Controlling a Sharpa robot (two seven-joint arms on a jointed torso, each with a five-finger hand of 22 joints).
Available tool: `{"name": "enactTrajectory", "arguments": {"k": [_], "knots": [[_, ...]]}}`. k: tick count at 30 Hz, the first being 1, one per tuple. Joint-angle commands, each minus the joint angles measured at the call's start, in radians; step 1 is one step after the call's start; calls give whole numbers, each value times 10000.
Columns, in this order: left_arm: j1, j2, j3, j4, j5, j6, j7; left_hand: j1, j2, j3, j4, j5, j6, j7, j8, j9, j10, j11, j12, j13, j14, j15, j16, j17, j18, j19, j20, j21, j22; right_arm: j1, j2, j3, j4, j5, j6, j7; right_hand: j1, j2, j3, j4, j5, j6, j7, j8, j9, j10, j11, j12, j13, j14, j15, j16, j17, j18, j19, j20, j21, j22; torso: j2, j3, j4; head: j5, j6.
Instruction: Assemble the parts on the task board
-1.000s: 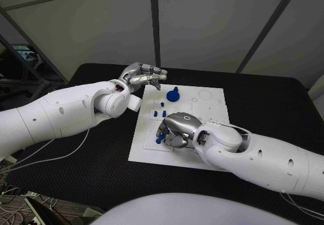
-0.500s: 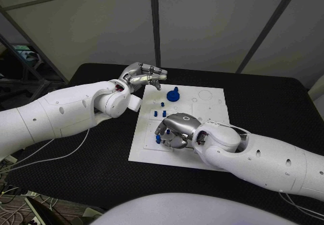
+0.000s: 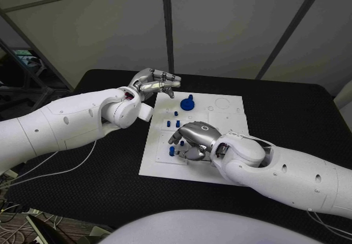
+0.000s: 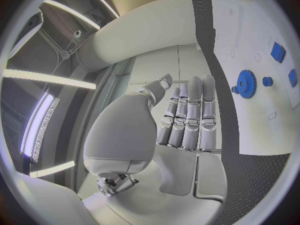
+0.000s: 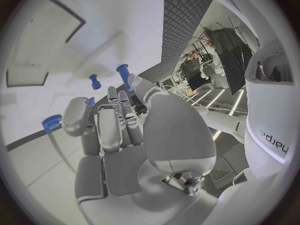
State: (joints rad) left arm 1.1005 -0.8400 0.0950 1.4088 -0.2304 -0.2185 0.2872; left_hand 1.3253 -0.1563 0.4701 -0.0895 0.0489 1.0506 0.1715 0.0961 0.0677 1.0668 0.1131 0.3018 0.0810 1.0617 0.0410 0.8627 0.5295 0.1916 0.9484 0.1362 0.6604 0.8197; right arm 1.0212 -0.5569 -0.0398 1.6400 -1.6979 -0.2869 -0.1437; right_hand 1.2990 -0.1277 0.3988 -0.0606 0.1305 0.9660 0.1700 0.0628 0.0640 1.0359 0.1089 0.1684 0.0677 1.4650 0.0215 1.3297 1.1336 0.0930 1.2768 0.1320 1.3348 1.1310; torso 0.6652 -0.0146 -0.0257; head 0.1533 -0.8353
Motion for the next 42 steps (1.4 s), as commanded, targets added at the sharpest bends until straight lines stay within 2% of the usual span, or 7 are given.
{"name": "enactTrajectory", "arguments": {"k": [1,6,12,15,19,28,42], "knots": [[16,-12,8,-1,22,113,48,-15,81,-51,4,-12,-31,51,-61,-2,-87,9,35,9,-78,20,-31,-12,-114,6,84,-36,-12,2,-269,7,257,175,-1206,407,73,-33,-63,-15,73,-9,5,20,28,-72,24,35,6,209,42,-90,-99,62,-115,5,-110,-114,-12,-1,-14,-40,25],[16,-41,6,-16,22,132,55,-15,81,-51,4,-12,-31,51,-61,-2,-87,9,35,9,-78,20,-31,-12,-114,6,84,-36,-12,6,-1139,24,829,1108,-1850,789,125,73,-50,33,138,269,-179,111,78,536,-160,464,88,96,-116,-358,-508,162,-396,-69,-374,-535,-26,-7,-34,-163,76],[15,-101,-5,-16,22,127,45,-11,87,-70,3,-12,-41,53,-66,-3,-108,13,51,11,-94,24,-34,-29,-114,2,87,-57,-22,157,-2829,306,1419,3522,-1519,519,-306,-40,-510,391,127,1224,-424,542,237,2574,-652,1724,683,164,-472,-366,-459,130,-259,-403,-355,-429,-62,-30,-83,-549,166],[15,-142,-12,-1,22,119,45,-11,87,-70,3,-12,-41,53,-66,-3,-108,13,51,11,-94,24,-34,-29,-114,2,87,-57,-22,186,-3612,350,1661,4205,-1487,282,-412,-118,-899,495,698,1628,-672,780,356,3158,-883,2766,1520,345,-691,13,145,-9,215,-625,-2,182,-95,-43,-141,-680,176],[11,-173,-28,-15,22,117,48,-13,74,-85,-1,-13,-40,50,-66,-2,-116,14,56,12,-100,26,-34,-35,-115,0,89,-66,-26,199,-4501,373,2047,4641,-1389,-214,-548,-53,-1691,752,1814,1760,-843,1093,764,3500,-1169,8590,8003,677,-848,1155,1972,-210,816,-796,522,1060,-147,-25,-231,-906,197],[-97,-180,-48,-1,22,138,73,-18,71,-92,1,-13,-38,48,-64,-1,-119,14,59,12,-102,27,-34,-38,-115,0,91,-69,-28,98,-5095,375,2269,3725,-1300,-1599,-952,62,-2934,1408,2395,1097,-755,1570,1629,3385,-935,11117,11152,833,-724,1845,3198,-289,1098,-720,775,1524,-238,19,-359,-1151,201],[-153,-216,-51,34,22,170,67,-18,71,-92,1,-13,-38,48,-64,-1,-119,14,59,12,-102,27,-34,-38,-115,0,91,-69,-28,-233,-4661,363,2142,2828,-1106,-3145,-1282,19,-4151,2126,2534,702,-752,1964,2241,3470,-907,11469,11777,880,-689,2005,3507,-318,1185,-669,862,1701,-227,-3,-349,-1196,156]]}}
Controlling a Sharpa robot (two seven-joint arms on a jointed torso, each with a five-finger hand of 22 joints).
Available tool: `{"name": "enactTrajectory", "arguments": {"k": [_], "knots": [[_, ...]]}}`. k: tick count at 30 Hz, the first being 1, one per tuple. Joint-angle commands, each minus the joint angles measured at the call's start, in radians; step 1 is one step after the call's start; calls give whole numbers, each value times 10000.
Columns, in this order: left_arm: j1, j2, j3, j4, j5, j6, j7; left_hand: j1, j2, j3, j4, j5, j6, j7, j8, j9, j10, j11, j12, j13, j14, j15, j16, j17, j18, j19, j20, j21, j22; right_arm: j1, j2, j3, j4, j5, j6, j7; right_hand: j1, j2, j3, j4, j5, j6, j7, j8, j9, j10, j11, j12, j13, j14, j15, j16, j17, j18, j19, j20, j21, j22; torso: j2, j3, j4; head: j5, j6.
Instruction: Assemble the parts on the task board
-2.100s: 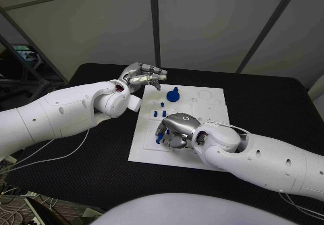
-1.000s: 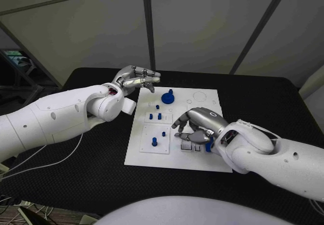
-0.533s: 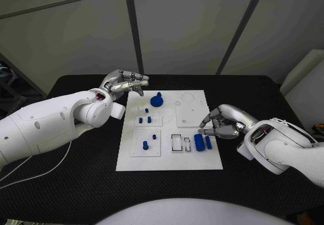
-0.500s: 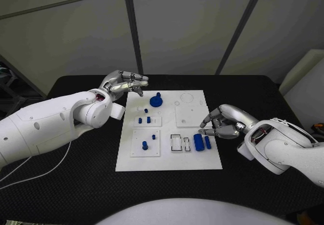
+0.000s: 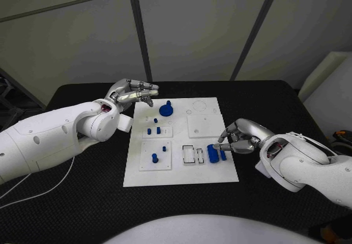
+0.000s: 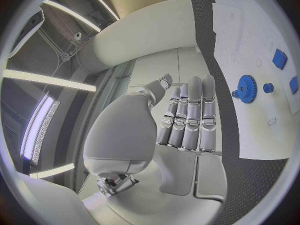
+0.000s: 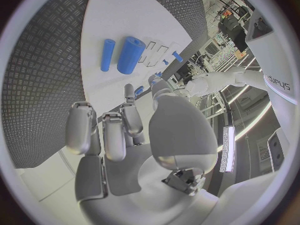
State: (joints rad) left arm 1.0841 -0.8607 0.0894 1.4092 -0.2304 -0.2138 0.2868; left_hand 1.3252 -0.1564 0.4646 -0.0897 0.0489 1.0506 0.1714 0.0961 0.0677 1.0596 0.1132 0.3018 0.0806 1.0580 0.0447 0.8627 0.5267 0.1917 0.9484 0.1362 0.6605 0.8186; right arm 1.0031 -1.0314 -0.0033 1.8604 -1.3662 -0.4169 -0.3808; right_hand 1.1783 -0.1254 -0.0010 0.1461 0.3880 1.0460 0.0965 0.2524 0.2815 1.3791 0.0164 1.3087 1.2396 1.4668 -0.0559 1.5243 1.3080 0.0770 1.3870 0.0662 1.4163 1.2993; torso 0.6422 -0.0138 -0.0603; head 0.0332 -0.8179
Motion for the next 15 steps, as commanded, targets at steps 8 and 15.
{"name": "enactTrajectory", "arguments": {"k": [8,15], "knots": [[9,-59,6,73,21,104,87,-17,71,-37,3,-13,-38,48,-64,-1,-46,14,60,16,-65,-10,-34,-9,-116,0,91,-69,-17,-333,412,-4,-202,-748,330,-1148,-24,40,-471,287,-38,-219,-8,177,238,-2,28,39,92,862,95,66,1777,-158,79,-2,48,29,12,-5,-2,32,-59],[9,-78,6,81,21,108,91,-23,73,-52,7,-12,-28,43,-58,2,-57,13,69,17,-72,-8,-34,-18,-116,-3,94,-82,-23,-402,570,-4,-251,-903,357,-1275,23,83,-578,377,-33,-232,-17,246,319,-15,24,24,105,861,95,66,1778,-154,67,1,38,17,3,-2,-19,84,-102]]}}
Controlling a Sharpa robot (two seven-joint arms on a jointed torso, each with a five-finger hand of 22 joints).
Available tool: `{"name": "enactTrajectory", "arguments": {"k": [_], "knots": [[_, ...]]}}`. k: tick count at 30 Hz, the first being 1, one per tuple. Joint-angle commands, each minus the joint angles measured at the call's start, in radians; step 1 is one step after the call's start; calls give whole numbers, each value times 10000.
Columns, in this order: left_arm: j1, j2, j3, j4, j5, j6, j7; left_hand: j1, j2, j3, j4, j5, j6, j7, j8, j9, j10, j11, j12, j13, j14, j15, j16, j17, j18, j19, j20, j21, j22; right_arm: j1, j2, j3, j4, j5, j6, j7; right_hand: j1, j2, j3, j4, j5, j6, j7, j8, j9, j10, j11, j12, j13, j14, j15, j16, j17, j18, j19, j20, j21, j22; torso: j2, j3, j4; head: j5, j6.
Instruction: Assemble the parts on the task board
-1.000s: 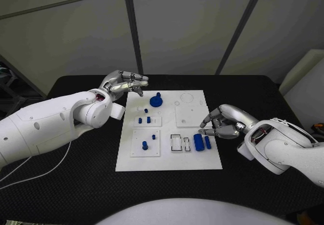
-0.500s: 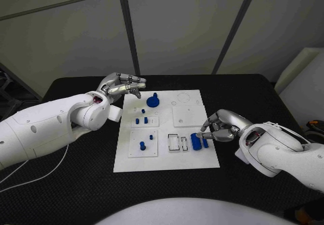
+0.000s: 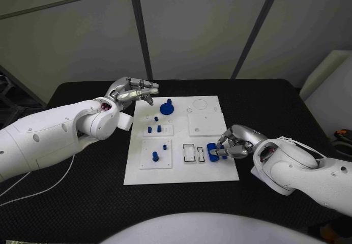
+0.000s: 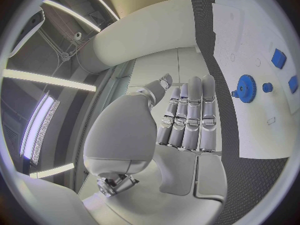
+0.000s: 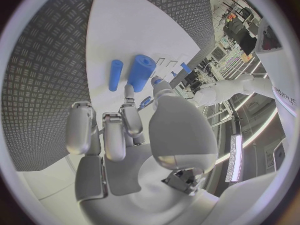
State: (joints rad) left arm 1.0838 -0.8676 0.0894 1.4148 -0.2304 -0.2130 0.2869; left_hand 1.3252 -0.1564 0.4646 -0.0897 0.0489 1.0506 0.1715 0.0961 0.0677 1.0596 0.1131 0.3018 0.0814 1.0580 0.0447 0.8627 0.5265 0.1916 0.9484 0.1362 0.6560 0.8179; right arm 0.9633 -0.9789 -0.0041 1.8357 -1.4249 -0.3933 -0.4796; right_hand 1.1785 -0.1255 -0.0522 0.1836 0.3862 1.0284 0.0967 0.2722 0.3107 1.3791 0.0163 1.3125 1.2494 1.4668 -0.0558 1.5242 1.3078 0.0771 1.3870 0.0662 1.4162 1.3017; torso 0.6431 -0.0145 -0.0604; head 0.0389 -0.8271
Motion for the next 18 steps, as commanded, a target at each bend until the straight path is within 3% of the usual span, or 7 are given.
{"name": "enactTrajectory", "arguments": {"k": [1,11,18], "knots": [[12,-10,6,26,21,101,90,-23,73,-52,6,-12,-28,42,-58,2,-57,13,69,10,-72,-8,-34,-16,-116,-2,93,-38,-16,-7,68,4,-9,-331,125,-296,30,88,-88,18,-14,-57,-21,61,42,-18,24,-19,7,860,93,65,1776,-155,67,1,38,-6,-7,5,-15,27,-13],[12,-15,6,35,21,116,89,-23,73,-52,6,-12,-28,42,-58,2,-57,13,69,10,-72,-8,-34,-16,-116,-2,93,-38,-16,-21,345,2,-246,-459,427,-459,111,134,-189,98,-6,-63,-38,146,135,-24,11,-29,29,857,84,60,1768,-153,61,-3,32,-9,2,-5,-2,31,-23],[12,-36,6,52,21,129,78,-23,73,-52,6,-12,-28,42,-58,2,-57,13,69,10,-72,-8,-34,-16,-116,-2,93,-38,-16,-155,592,-3,-425,-524,611,-593,131,139,-203,105,-4,-67,-40,158,149,-33,9,-42,20,855,83,56,1761,-154,62,-4,33,-6,2,-3,11,48,-49]]}}
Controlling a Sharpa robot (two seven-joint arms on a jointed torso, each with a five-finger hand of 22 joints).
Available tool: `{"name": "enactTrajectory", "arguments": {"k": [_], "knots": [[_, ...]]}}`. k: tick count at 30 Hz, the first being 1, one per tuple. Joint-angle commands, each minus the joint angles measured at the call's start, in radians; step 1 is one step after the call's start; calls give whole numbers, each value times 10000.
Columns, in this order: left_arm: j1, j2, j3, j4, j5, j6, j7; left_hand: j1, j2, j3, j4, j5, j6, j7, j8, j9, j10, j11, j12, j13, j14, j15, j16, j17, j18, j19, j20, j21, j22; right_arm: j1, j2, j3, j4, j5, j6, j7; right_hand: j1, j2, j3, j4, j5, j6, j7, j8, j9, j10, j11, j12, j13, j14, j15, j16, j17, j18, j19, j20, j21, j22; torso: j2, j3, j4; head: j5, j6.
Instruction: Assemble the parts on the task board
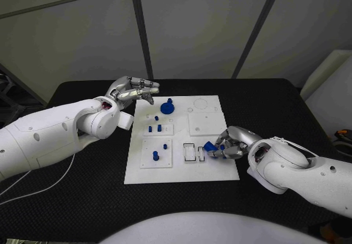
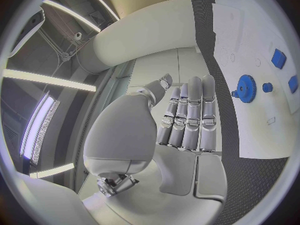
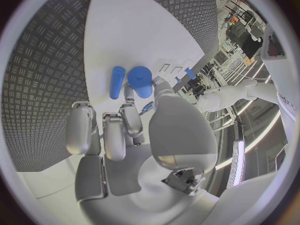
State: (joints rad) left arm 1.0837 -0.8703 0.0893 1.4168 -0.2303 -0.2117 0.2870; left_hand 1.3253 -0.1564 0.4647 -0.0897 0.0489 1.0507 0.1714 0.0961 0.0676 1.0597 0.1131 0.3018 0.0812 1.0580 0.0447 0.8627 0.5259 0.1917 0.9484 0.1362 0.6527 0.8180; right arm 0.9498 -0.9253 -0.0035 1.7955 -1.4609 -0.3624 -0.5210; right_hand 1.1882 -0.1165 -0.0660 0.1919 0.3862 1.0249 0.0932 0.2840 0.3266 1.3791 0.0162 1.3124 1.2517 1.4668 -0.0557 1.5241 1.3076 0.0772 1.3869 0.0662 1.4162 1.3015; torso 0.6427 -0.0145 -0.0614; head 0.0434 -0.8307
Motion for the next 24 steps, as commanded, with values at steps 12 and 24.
{"name": "enactTrajectory", "arguments": {"k": [12,24], "knots": [[13,-41,7,55,21,118,74,-23,73,-53,6,-12,-28,43,-58,2,-58,13,69,11,-72,-8,-34,-10,-116,-3,93,-5,-17,-79,221,-10,-64,-218,197,-287,189,122,-154,71,73,-43,-24,147,106,-28,-7,-45,36,857,70,62,1777,-156,63,-13,32,6,0,0,-10,48,-22],[12,-50,7,53,21,119,77,-23,73,-53,6,-12,-28,43,-58,2,-58,13,69,11,-72,-8,-34,-10,-116,-3,93,-5,-17,-82,-115,-4,493,-296,-1318,-305,761,624,-163,50,682,150,-213,595,579,254,-178,193,420,901,-67,153,1967,-222,278,-130,212,324,-17,4,-11,73,3]]}}
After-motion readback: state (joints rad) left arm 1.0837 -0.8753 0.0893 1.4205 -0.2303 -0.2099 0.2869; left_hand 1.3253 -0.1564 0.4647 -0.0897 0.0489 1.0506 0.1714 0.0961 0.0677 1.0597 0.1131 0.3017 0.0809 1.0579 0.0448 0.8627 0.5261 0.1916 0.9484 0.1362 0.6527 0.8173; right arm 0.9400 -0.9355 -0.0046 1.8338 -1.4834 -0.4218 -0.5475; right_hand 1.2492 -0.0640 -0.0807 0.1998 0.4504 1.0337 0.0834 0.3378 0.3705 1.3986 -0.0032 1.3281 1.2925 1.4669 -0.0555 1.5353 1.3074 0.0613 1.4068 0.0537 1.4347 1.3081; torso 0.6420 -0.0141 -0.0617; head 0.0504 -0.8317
